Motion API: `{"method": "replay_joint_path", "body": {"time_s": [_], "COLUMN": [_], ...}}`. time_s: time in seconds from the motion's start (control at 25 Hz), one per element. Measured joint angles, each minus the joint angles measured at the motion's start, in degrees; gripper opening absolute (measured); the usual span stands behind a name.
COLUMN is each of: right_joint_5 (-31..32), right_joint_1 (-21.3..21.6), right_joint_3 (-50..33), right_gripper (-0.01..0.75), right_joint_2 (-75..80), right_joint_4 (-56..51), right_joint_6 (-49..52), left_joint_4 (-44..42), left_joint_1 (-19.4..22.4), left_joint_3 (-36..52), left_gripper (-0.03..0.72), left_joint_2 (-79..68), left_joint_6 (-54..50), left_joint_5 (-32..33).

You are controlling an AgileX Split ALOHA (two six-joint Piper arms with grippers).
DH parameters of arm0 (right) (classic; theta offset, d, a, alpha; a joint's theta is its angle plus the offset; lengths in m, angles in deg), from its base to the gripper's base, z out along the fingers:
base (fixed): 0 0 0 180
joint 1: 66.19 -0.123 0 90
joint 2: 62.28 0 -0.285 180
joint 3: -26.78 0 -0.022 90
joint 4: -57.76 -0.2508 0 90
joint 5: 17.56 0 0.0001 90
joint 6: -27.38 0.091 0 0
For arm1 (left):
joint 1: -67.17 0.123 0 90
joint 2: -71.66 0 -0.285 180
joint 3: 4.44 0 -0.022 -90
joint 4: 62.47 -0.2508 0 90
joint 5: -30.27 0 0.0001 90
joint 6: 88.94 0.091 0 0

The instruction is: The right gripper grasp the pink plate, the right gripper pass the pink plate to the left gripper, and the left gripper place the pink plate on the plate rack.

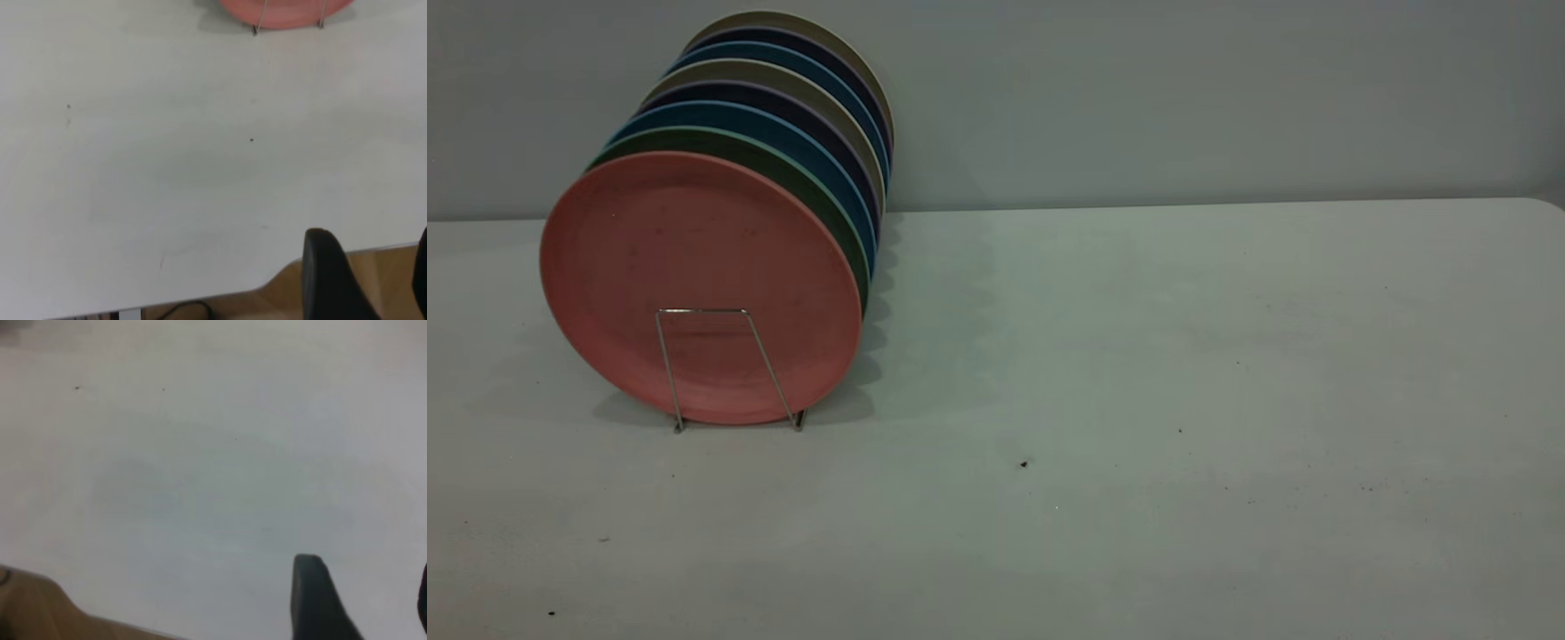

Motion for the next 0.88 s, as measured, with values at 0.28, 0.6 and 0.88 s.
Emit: {"method": "replay_joint_path", "body": {"time_s": [0.28, 0.6, 0.88], "right_joint_5": [0.14, 0.14, 0.18], "right_joint_1": [2.99, 4.90, 4.90], "right_joint_3": [-0.06, -0.06, -0.10], "right_gripper": [0.384, 0.384, 0.384], "right_joint_2": [-2.95, -2.98, -2.98], "right_joint_4": [-0.49, -0.67, -0.89], "right_joint_6": [0.00, 0.00, 0.02], "left_joint_4": [0.00, 0.00, 0.05], "left_joint_1": [0.00, 0.00, 0.00], "left_joint_3": [0.00, 0.00, 0.00], "left_gripper": [0.337, 0.337, 0.337], "left_joint_2": [0.66, 3.29, 5.19], "left_joint_6": [0.00, 0.00, 0.00], "left_joint_5": [0.12, 0.12, 0.18]}}
